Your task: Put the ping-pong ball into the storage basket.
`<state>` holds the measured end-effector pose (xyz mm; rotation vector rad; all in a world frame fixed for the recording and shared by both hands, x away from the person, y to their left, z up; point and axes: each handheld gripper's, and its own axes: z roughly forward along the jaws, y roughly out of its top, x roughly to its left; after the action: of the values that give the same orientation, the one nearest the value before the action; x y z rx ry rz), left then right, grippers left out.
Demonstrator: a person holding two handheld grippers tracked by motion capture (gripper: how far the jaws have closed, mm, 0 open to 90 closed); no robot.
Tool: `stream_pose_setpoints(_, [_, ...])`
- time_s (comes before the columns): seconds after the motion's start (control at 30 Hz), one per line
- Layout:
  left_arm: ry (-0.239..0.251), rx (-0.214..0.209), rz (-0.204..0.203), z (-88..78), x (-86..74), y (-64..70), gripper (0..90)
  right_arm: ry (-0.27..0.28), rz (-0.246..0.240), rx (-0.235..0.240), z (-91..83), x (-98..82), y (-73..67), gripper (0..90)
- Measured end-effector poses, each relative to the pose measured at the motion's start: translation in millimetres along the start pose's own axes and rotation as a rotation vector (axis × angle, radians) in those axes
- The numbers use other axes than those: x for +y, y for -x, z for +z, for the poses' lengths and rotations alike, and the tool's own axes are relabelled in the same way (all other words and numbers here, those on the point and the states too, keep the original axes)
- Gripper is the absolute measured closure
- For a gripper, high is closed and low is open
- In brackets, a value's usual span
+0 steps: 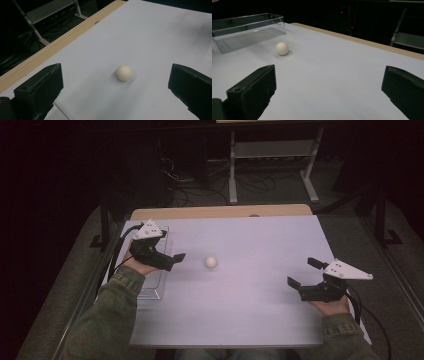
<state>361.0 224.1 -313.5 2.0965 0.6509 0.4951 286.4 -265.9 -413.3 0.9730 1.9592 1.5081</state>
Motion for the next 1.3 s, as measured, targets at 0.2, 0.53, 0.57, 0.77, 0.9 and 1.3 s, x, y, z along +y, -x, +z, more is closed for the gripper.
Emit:
stream_pose_setpoints(0.2, [-0.017,-0.005,0.012,6.3,3.9,-0.7,0.0,0.0,-0.002,0.002,0.2,-0.1,-0.2,0.0])
stream_pose_setpoints(0.53, [-0.041,-0.037,0.032,15.7,14.1,2.6,0.0,-0.008,0.001,0.007,0.8,-0.6,-1.0,0.0])
stream_pose_setpoints(0.57, [-0.046,-0.039,0.038,17.2,15.1,3.2,0.0,-0.009,0.0,0.008,0.8,-0.6,-1.1,0.0])
stream_pose_setpoints(0.77, [-0.065,-0.044,0.052,24.7,19.7,3.5,0.0,-0.012,-0.001,0.008,0.7,-0.9,-1.1,0.0])
stream_pose_setpoints(0.9, [-0.071,-0.05,0.049,28.4,21.4,3.0,0.0,-0.011,-0.001,0.008,0.3,-0.9,-1.0,0.0])
stream_pose_setpoints(1.3, [-0.106,-0.069,0.067,39.9,23.1,1.1,0.0,-0.01,-0.001,0.009,0.1,-1.0,-1.1,0.0])
